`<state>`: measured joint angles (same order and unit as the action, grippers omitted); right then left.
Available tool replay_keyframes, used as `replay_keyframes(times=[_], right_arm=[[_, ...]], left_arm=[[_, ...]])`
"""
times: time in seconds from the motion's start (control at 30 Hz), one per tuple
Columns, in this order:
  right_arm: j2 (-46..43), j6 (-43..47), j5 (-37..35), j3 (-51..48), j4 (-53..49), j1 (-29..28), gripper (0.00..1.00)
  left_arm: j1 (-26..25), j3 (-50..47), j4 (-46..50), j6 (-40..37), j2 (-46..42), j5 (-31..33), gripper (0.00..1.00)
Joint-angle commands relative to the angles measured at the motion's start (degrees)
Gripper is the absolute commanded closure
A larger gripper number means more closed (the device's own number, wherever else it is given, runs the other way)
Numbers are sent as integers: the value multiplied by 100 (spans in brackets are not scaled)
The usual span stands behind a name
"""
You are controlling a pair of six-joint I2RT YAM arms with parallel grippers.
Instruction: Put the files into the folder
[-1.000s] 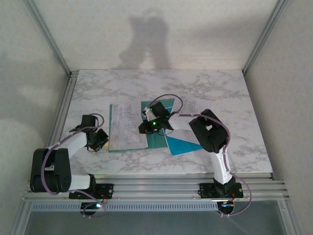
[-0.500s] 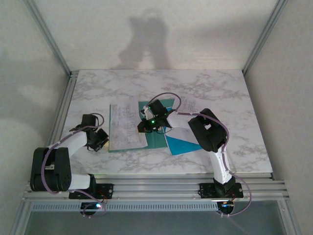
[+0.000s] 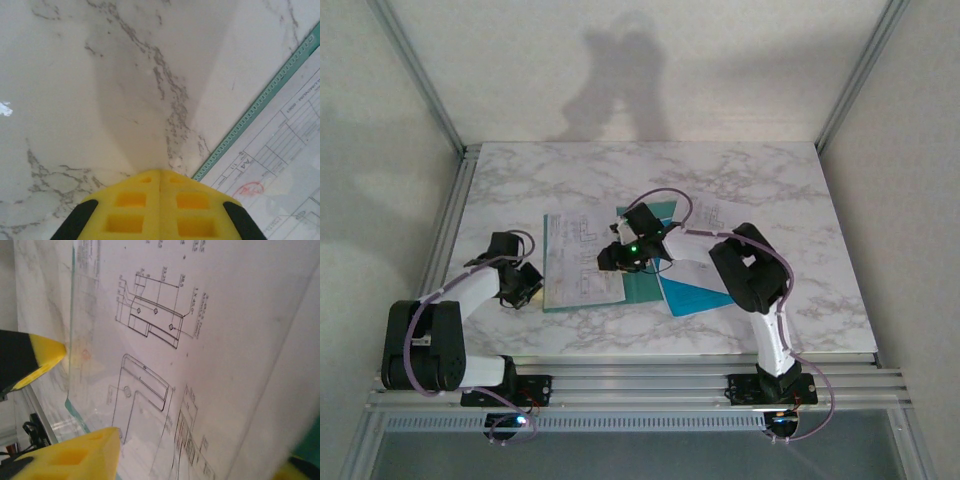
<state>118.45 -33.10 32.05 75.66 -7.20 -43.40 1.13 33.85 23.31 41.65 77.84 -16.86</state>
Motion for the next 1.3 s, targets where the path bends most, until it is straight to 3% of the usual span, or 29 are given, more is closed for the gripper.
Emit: replay_keyframes(times=[0.0,0.13,0.23,0.4,0.53,0.63,0.9,1.27], right_arm=[[-664,-178,-761,-107,-539,25,46],[-1275,-373,-1385,-280,-973,33,39],[-1620,-693,-1706,-519,-1055,275,41],[-1843,-1613,-2089,-901,-985,314,60],[-1857,-2392,-2385,-1094,-912,314,82],[-1756,-2666,-2416,-1078,-893,314,92],[-1200,-2982,-2339,-728,-1145,236,96],[-817,-3000,-2420,-288,-1444,169,97]], left_arm=[[-280,200,-145,-3,-50,-164,100],[-514,472,76,-10,-212,-63,100],[-905,655,79,26,-146,-61,100],[-1660,824,-350,207,80,-282,100],[-2300,934,-753,299,407,-433,100],[-2648,999,-897,319,701,-475,100],[-3141,863,-1171,516,1152,-389,100],[-3190,538,-1126,611,1194,-151,100]])
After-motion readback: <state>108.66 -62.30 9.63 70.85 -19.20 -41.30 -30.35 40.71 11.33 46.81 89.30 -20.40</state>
